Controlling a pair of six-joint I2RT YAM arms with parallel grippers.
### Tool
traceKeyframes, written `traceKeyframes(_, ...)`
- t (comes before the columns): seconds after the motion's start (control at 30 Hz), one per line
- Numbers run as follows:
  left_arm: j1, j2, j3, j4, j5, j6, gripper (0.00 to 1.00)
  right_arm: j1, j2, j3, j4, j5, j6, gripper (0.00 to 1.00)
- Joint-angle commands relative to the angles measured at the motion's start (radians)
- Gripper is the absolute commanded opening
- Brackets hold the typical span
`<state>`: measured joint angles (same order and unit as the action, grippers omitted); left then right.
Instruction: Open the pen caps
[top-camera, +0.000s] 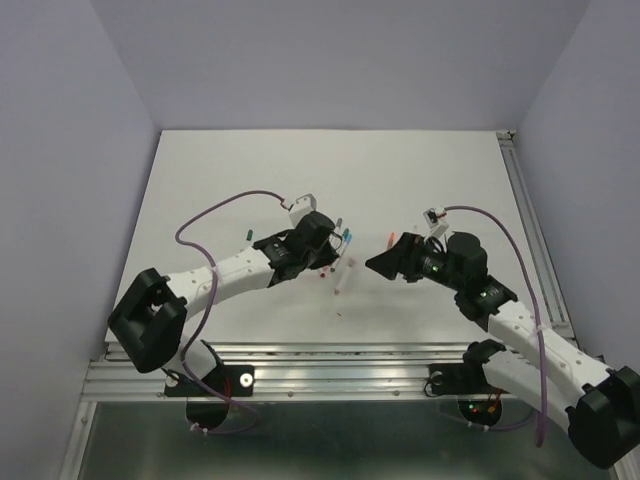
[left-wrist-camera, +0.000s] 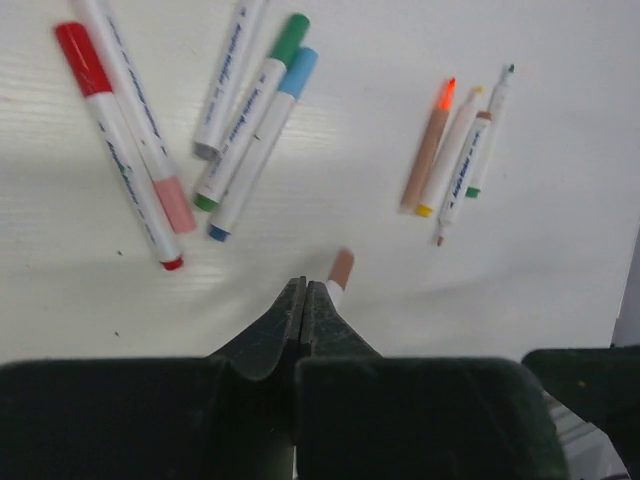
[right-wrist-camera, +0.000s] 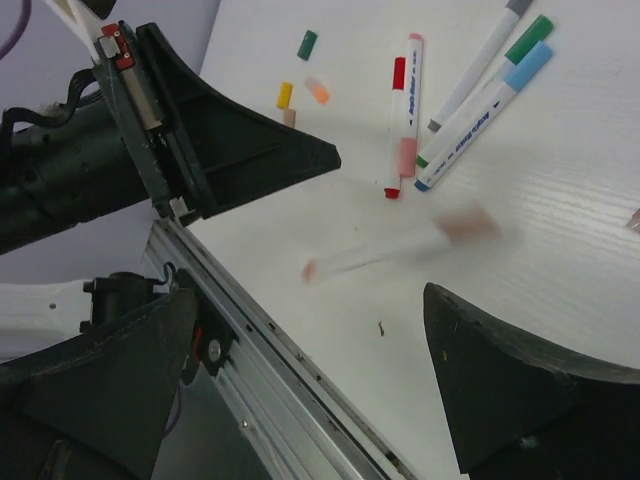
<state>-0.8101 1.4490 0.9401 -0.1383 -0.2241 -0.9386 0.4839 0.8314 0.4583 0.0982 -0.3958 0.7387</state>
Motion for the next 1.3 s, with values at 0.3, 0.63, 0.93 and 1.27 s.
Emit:
traceKeyframes(0.3,-0.159,0.111,0.161,-0.045,-0.095,-0.158,0.00,0.016,0.107,0.040,-0.093,0.054,-0.097,1.00)
traceKeyframes(0.63,-0.159,0.070,0.131,-0.023,-0.107,-0.112,0.00,0.016,0.041,0.095,-0.351,0.380,-0.098,1.00)
traceKeyframes(0.93,-0.158,0.008,0.091,0.002,-0.087,-0.011,0.20,0.015,0.101,0.236,-0.802,0.996,0.155,1.00)
traceKeyframes(1.27,-0.159,-0.070,0.020,0.025,-0.034,0.098,0.99,-0.434,0.316,0.303,-0.918,1.057,0.173,1.00)
